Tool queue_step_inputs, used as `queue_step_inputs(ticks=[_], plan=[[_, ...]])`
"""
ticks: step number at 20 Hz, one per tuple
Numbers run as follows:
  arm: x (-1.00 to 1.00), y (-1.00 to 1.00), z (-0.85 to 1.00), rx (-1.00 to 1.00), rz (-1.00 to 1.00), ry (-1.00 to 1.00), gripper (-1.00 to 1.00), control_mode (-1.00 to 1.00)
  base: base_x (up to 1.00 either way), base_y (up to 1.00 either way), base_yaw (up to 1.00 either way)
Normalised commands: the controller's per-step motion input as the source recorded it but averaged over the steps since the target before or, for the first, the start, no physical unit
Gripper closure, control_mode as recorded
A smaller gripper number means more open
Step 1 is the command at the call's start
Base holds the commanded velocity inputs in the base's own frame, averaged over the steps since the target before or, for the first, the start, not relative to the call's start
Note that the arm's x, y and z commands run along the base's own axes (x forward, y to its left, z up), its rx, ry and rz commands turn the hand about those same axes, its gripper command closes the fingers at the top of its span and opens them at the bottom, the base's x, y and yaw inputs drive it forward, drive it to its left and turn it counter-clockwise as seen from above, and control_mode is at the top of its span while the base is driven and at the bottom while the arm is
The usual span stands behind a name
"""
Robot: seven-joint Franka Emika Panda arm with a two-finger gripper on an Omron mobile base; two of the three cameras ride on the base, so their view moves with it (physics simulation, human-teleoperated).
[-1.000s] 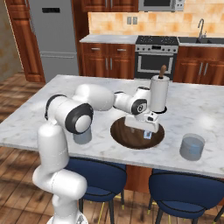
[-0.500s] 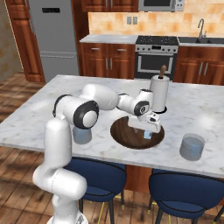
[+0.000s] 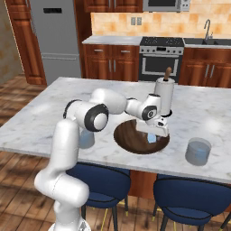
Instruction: There are four ice cubes in the ice bowl. Place two ice cubes in each glass of water.
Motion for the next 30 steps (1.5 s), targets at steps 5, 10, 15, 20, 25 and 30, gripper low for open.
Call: queue_step_inputs(ticks=[5,10,15,20,25,30], plan=[[-0.02,-0.03,-0.12,0.0,0.0,0.0,1.0,-1.0,0.0,0.0,0.0],[-0.29,0.05,0.14,0.0,-0.01,-0.02,1.0,-1.0,0.0,0.0,0.0],[-0.26,-0.05,1.0,0.0,-0.05,-0.01,1.0,-1.0,0.0,0.0,0.0],[-0.24,-0.48,0.81,0.0,-0.03,-0.07,1.0,-1.0,0.0,0.0,0.0],[-0.37,-0.93,0.44,0.0,-0.09,-0.05,1.0,-1.0,0.0,0.0,0.0],[-0.29,-0.97,0.37,0.0,-0.08,-0.05,1.0,-1.0,0.0,0.0,0.0]])
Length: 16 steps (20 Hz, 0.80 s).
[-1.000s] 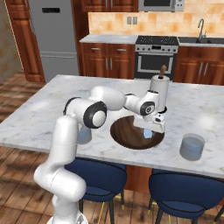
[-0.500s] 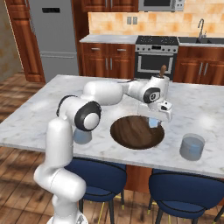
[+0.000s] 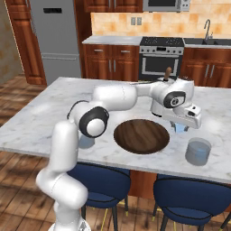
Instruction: There are four ice cubes in the ice bowl. Place two ice cubes in each glass of water.
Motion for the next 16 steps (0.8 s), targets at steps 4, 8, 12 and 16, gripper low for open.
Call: queue_step_inputs(ticks=[4,8,12,16], plan=[[-0.11,-0.92,0.09,0.0,-0.02,-0.03,1.0,-1.0,0.0,0.0,0.0],[0.0,-0.67,0.0,0.0,0.0,-0.01,1.0,-1.0,0.0,0.0,0.0],[-0.04,-0.14,-0.32,0.0,0.0,-0.02,1.0,-1.0,0.0,0.0,0.0],[0.01,0.11,-0.5,0.0,0.02,-0.04,1.0,-1.0,0.0,0.0,0.0]])
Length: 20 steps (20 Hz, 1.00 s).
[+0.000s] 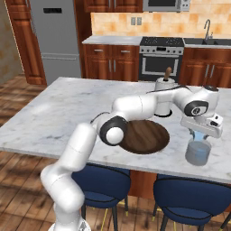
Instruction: There are four ice cubes in the ice bowl. Place two ice cubes in each glass of water.
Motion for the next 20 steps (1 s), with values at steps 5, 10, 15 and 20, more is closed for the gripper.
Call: queue_step_inputs(ticks=[5,10,15,20], plan=[[0.0,0.0,-0.25,0.0,0.0,-0.04,-1.0,-1.0,0.0,0.0,0.0],[0.0,0.0,-0.11,0.0,0.0,-0.04,-1.0,-1.0,0.0,0.0,0.0],[0.0,0.0,-0.01,-0.02,0.0,-0.04,-1.0,-1.0,0.0,0.0,0.0],[-0.03,0.4,0.12,-0.05,0.01,-0.1,-1.0,-1.0,0.0,0.0,0.0]])
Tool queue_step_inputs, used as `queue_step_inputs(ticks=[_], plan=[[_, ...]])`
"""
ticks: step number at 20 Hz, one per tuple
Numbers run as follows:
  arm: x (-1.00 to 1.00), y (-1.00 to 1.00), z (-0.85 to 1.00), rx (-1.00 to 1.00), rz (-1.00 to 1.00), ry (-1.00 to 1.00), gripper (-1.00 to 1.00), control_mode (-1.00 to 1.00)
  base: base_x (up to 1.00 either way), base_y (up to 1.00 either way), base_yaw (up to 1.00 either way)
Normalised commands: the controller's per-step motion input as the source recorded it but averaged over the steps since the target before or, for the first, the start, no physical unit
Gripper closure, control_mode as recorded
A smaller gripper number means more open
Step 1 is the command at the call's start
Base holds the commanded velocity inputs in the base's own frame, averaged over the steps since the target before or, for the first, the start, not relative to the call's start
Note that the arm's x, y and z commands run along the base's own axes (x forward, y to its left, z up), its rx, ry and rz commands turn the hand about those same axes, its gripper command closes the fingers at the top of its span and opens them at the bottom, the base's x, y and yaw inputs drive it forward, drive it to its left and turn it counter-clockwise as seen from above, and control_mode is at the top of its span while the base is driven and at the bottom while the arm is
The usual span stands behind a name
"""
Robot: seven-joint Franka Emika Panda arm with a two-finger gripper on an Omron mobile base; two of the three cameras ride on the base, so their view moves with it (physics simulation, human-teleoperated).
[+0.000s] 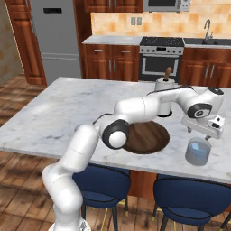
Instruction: There are four ice cubes in the ice bowl. Place two ice cubes in each glass of water.
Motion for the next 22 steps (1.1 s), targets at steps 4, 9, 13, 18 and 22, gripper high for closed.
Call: queue_step_inputs(ticks=[4,9,13,18,22], plan=[[-0.4,1.0,0.07,-0.13,0.02,-0.05,-1.0,-1.0,0.0,0.0,0.0],[-0.67,1.0,-0.01,-0.26,0.0,-0.02,-1.0,-1.0,0.0,0.0,0.0],[-0.71,1.0,0.0,-0.28,0.0,0.0,-1.0,-1.0,0.0,0.0,0.0],[-0.69,1.0,0.0,-0.22,0.0,0.0,-1.0,-1.0,0.0,0.0,0.0],[-0.54,1.0,0.2,-0.14,0.0,0.0,-1.0,-1.0,0.0,0.0,0.0]])
